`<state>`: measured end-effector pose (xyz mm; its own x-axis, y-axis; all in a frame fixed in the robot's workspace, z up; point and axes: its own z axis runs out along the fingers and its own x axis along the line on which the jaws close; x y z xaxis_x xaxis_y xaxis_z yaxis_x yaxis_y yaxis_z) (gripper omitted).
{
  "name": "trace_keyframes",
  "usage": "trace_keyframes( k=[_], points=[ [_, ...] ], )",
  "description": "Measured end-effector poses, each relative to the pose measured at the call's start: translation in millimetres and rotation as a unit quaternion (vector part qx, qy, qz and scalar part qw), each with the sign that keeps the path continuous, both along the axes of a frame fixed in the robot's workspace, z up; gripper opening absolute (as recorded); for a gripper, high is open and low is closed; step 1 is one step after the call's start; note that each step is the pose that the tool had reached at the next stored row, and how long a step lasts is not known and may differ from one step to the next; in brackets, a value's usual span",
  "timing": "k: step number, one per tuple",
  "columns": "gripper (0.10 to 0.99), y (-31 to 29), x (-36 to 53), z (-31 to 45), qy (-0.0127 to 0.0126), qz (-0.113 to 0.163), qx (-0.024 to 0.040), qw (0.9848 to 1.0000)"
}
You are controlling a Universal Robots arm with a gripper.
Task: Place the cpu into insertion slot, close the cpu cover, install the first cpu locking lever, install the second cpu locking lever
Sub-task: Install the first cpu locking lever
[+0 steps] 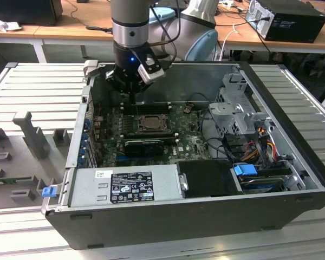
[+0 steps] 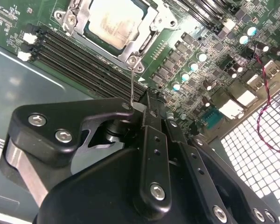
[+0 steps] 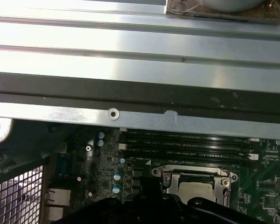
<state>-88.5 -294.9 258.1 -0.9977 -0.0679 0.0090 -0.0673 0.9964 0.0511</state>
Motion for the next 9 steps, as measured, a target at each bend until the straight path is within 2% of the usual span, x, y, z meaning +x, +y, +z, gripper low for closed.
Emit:
trace_keyframes(
  k=[9],
  points=[
    [0.106, 0.0, 4.2, 0.0, 0.0000, 0.000, 0.0000, 1.0000]
  ],
)
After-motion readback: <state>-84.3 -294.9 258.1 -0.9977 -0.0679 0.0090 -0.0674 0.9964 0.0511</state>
